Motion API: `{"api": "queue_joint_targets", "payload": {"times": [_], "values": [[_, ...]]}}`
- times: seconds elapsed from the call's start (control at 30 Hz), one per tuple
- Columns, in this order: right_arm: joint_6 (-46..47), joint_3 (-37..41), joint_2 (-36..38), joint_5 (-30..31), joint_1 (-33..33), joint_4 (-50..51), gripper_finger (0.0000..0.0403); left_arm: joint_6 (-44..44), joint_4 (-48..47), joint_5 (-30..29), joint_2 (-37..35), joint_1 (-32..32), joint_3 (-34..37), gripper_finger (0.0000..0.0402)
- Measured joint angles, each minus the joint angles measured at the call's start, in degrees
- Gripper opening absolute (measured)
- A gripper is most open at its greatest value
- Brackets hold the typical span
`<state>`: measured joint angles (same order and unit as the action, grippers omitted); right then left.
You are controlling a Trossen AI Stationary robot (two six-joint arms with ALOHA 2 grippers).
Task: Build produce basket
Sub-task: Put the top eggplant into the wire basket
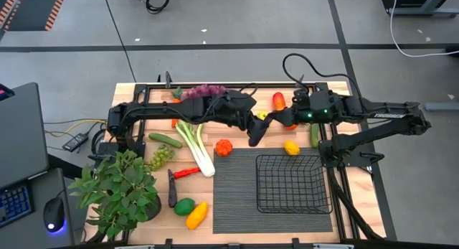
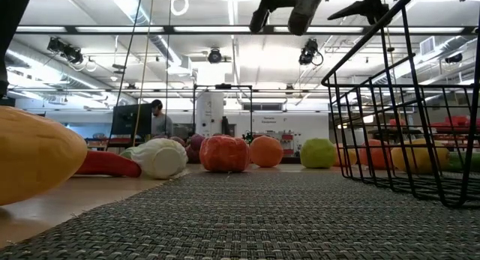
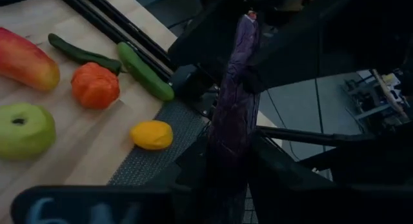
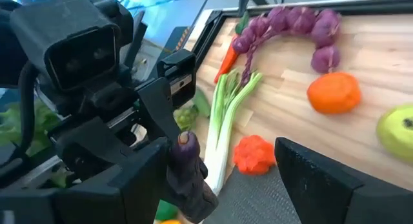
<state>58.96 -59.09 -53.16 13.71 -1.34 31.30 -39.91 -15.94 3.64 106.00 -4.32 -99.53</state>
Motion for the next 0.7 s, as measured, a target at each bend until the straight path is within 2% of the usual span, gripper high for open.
{"api": "queue_joint_targets", "payload": {"times": [0.2,0.37,0.5,0.7], "values": [[1.5,0.0,-0.2,-3.3,0.4,-0.1,0.0288,-0.1,3.8,-3.7,0.1,1.4,0.7,0.0093],[1.4,0.0,-0.4,-1.4,2.3,-0.1,0.0277,-0.4,5.1,-4.9,0.1,1.4,0.7,0.0096],[0.6,0.0,-0.3,0.1,3.0,-0.3,0.0237,-1.7,5.0,-5.0,0.1,1.6,0.7,0.0095],[-0.7,0.0,-0.3,-0.5,3.7,-0.5,0.0143,-1.9,4.8,-5.4,0.1,2.7,0.7,0.0101]]}}
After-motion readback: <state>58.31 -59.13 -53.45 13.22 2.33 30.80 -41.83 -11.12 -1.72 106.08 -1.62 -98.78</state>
